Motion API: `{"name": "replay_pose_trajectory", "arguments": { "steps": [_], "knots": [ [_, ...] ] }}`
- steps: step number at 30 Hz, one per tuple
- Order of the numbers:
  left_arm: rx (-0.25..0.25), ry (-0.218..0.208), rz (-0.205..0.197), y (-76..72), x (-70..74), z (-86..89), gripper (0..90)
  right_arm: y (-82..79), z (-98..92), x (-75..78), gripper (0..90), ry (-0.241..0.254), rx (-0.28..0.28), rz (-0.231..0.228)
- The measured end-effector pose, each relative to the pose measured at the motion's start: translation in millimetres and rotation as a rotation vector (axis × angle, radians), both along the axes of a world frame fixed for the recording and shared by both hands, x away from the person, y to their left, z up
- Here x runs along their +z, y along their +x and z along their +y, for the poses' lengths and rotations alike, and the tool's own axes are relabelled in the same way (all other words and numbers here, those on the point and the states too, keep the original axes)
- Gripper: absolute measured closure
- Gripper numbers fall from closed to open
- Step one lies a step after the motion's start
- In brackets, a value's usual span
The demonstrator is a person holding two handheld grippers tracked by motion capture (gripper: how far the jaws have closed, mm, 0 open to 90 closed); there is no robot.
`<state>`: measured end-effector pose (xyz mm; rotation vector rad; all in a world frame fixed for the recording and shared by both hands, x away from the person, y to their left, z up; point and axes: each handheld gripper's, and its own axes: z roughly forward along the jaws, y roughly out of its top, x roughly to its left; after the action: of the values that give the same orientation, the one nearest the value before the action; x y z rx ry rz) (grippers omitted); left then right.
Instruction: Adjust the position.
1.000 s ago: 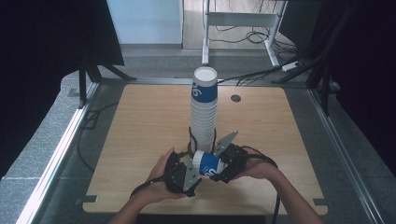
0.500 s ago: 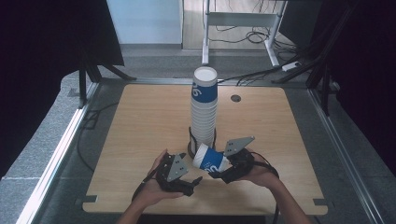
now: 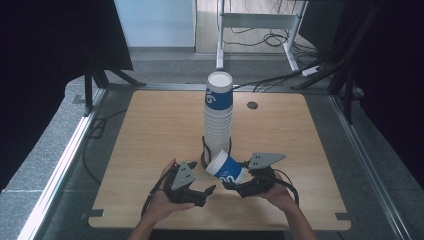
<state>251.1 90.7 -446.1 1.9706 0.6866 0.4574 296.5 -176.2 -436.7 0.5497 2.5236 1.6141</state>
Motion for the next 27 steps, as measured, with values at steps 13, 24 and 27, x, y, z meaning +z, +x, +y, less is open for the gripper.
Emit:
{"name": "replay_pose_trajectory", "arguments": {
  "steps": [13,24,27],
  "knots": [
    [0.014,-0.075,0.030,-4.2,0.0,8.3,7.4,-3.3,-6.1,-19.2,27.7,0.117,-0.059,-0.029],
    [0.008,-0.199,0.103,-5.0,-6.6,9.7,8.2,-7.2,-3.0,-26.4,27.7,0.155,-0.062,-0.052],
    [0.007,-0.202,0.106,-4.8,-6.9,9.2,8.2,-9.0,-2.3,-27.4,27.7,0.186,-0.061,-0.077]
  ]
}}
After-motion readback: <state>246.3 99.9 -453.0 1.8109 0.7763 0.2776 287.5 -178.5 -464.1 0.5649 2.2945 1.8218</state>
